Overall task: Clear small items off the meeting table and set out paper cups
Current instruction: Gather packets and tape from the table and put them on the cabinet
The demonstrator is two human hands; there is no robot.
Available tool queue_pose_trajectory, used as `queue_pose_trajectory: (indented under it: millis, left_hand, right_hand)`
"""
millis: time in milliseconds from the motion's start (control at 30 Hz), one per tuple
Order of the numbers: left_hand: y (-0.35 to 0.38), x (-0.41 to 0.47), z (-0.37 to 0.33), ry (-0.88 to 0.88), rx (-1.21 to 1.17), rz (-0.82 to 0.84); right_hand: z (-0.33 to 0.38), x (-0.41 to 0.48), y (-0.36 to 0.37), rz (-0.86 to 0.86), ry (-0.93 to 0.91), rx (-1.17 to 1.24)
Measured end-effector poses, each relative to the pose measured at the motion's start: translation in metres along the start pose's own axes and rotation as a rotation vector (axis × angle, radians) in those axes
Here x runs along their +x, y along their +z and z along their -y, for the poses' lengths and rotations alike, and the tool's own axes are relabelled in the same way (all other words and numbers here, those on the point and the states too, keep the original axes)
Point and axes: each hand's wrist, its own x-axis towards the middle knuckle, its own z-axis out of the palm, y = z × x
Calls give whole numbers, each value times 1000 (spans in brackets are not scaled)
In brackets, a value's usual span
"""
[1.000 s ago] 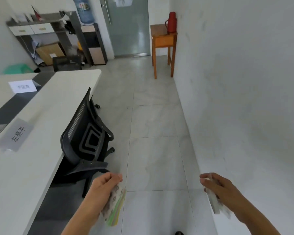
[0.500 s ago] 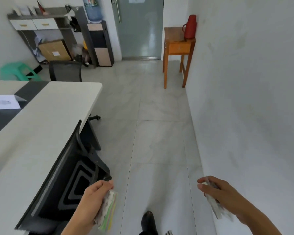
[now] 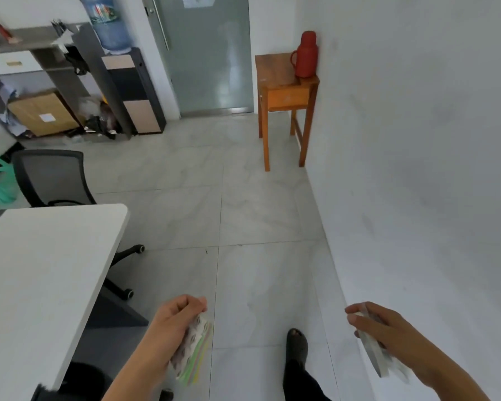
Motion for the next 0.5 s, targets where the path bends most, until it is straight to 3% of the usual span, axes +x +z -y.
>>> queue_pose_trajectory:
  millis: [167,300,500]
  left_hand:
    - [3,91,-68,-1,-47,-83]
    - [-5,151,-111,13,-133,-165]
    - [-41,232,-120,-73,-244,-312]
  right_hand:
    - [91,122,-35,-25,-44,-51]
    - [180,218,-40,100,-132,-190]
    - [293,338,1,288,-228,-309]
